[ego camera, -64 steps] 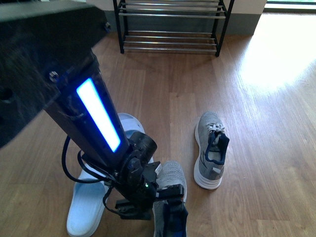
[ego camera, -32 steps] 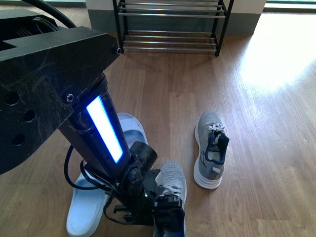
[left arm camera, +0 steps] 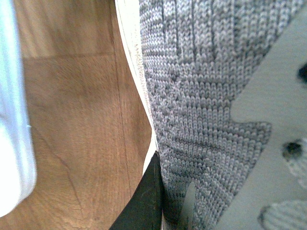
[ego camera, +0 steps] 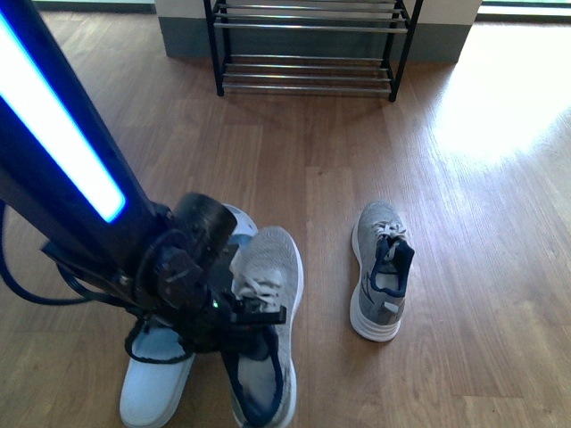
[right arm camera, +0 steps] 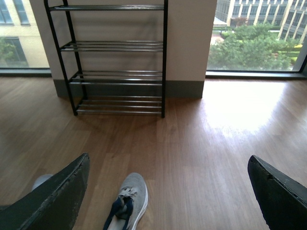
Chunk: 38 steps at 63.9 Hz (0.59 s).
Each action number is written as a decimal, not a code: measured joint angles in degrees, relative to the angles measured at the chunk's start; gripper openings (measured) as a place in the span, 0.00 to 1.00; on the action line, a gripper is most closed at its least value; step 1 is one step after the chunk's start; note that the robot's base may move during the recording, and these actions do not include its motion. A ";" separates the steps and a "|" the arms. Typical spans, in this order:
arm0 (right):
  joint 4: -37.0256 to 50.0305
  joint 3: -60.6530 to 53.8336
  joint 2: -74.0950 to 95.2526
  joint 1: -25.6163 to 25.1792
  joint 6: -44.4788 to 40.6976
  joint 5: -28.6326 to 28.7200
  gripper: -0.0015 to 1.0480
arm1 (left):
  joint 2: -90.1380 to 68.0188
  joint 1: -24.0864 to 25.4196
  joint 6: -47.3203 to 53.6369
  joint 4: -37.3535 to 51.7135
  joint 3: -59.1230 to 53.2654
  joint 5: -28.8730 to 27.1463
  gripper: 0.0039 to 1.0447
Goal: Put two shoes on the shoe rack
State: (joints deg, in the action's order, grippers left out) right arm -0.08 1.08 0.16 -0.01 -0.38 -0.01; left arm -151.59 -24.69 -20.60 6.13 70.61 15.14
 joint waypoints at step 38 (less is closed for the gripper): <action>0.00 0.00 0.00 0.00 0.00 0.02 0.91 | 68.54 13.90 19.02 5.81 -40.74 -34.27 0.06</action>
State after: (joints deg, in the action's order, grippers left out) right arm -0.08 1.08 0.16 -0.01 -0.38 0.01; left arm -83.05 -10.79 -1.58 11.94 29.87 -19.14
